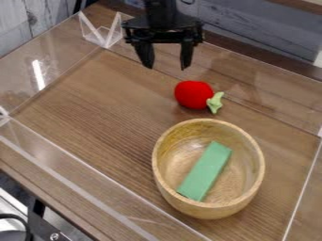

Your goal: Move the red object to the left side of the table

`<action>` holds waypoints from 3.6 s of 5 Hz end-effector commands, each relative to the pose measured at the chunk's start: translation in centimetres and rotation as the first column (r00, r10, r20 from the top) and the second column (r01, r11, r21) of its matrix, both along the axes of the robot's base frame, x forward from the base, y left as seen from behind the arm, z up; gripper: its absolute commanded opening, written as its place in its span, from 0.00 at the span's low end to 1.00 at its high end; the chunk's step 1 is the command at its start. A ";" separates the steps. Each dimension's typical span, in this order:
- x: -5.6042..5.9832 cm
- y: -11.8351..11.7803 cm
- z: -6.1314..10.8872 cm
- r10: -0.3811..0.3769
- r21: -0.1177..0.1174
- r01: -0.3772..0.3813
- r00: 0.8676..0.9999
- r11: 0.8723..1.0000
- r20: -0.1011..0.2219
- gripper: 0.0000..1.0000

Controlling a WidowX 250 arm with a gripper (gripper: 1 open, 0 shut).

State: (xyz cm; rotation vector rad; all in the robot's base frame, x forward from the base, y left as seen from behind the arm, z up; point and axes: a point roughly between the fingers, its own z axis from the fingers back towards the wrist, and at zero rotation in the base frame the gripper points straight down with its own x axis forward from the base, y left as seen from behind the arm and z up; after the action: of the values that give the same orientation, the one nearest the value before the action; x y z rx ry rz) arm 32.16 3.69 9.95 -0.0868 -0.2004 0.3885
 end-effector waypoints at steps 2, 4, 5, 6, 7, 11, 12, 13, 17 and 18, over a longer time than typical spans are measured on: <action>2.4 -2.8 -0.9 0.114 0.016 -0.114 0.993 0.993 0.010 1.00; 1.1 -3.5 -4.2 0.144 0.035 -0.143 0.989 0.989 -0.033 1.00; 0.5 -3.5 -4.3 0.156 0.034 -0.155 0.987 0.987 -0.031 0.00; 0.3 -2.0 -1.5 0.115 0.010 -0.115 0.993 0.993 0.019 0.00; 0.1 0.2 2.0 0.085 -0.022 -0.084 0.993 0.996 0.082 0.00; -0.6 1.1 1.7 -0.037 -0.018 0.039 0.996 0.999 0.077 1.00; 0.2 -0.5 0.2 0.150 -0.042 -0.148 0.987 0.988 0.055 1.00; 0.7 -0.7 -0.6 0.309 -0.067 -0.306 0.950 0.950 0.034 1.00; 3.8 0.7 -3.8 0.771 -0.094 -0.769 0.637 0.632 -0.023 1.00; 4.4 0.6 -4.8 0.803 -0.085 -0.802 0.596 0.592 -0.030 1.00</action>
State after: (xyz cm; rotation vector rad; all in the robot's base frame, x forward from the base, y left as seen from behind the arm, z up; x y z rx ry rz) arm 35.46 4.31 3.36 -0.0517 -0.1703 1.3354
